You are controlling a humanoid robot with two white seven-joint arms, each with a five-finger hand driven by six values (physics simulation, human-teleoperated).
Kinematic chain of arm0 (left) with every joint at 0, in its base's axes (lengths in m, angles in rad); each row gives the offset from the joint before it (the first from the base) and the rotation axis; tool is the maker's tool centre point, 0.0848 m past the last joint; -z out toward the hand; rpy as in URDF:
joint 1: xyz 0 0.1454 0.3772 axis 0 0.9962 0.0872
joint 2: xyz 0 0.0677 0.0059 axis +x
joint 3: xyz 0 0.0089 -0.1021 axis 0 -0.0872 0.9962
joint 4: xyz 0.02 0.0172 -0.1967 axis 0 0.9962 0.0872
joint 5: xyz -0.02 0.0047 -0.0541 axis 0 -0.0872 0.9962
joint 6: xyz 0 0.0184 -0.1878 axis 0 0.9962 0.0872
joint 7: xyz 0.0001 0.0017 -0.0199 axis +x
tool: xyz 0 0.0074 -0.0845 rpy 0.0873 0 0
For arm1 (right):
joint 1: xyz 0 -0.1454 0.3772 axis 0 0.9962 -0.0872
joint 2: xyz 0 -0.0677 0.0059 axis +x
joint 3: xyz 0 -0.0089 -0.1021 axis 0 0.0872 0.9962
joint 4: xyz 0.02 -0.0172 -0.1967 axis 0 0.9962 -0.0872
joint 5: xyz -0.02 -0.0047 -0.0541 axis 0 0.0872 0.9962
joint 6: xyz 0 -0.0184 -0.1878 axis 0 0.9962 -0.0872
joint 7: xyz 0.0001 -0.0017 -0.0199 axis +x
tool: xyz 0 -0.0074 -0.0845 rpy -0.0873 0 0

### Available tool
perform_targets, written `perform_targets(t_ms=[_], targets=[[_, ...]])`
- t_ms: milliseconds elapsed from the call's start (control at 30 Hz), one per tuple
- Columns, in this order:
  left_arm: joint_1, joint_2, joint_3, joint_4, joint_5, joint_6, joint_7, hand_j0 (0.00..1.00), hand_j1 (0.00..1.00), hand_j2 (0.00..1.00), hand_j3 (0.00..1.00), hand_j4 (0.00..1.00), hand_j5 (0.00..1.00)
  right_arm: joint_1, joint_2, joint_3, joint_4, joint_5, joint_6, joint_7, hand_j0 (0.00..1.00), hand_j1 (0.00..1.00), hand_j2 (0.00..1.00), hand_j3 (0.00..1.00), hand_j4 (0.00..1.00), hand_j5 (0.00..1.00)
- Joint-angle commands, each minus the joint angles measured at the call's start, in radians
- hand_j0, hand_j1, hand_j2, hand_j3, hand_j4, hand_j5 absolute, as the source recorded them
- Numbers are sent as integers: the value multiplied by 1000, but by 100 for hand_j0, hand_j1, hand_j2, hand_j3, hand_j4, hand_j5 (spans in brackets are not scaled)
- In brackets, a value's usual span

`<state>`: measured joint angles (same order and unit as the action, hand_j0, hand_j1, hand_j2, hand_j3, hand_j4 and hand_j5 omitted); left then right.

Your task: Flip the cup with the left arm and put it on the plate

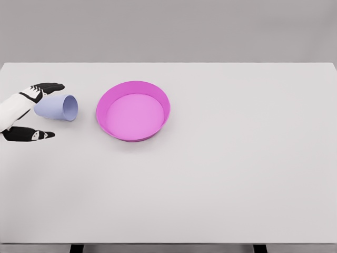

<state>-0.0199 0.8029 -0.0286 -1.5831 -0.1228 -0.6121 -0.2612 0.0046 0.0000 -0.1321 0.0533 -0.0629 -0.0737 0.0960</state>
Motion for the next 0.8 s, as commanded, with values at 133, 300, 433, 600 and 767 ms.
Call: perform_targets(t_ms=[133, 300, 433, 600, 767], targets=[[2, 1, 3, 0, -9, 1, 0, 100, 100, 100, 100, 100, 100, 0, 0, 0, 0, -3, 2, -2, 100, 100, 100, 100, 100, 100], [-6, -1, 16, 51, -46, 1, 0, 100, 100, 100, 100, 100, 100, 0, 0, 0, 0, -3, 2, -1, 100, 100, 100, 100, 100, 100], [-9, -16, 18, 60, -54, 1, 0, 100, 100, 100, 100, 100, 100, 0, 0, 0, 0, -3, 0, -1, 100, 100, 100, 100, 100, 100], [12, -42, 55, 60, -24, 1, 0, 100, 100, 100, 100, 100, 100, 0, 0, 0, -1, -3, 2, -1, 100, 100, 100, 100, 100, 100], [44, -34, 78, 78, -26, 1, -13, 100, 100, 100, 100, 100, 100, 0, 0, 0, 0, -3, 0, -1, 100, 100, 100, 100, 100, 100]])
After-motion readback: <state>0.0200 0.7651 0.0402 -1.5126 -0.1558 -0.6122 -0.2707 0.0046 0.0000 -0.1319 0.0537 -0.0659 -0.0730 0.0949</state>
